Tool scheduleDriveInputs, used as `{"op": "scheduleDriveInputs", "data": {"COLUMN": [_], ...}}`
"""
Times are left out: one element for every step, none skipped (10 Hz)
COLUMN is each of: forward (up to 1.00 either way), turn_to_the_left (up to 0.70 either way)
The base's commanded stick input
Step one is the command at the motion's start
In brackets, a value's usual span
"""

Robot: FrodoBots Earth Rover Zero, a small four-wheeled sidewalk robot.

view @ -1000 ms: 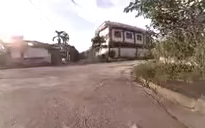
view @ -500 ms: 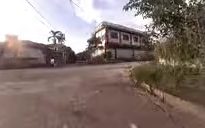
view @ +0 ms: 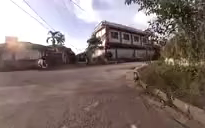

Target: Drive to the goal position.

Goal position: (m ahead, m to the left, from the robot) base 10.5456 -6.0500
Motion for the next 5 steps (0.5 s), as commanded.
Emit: {"op": "scheduleDriveInputs", "data": {"forward": [1.0, 1.0, 1.0, 1.0, 1.0], "turn_to_the_left": [0.0, 0.0, 0.0, 0.0, 0.0]}}
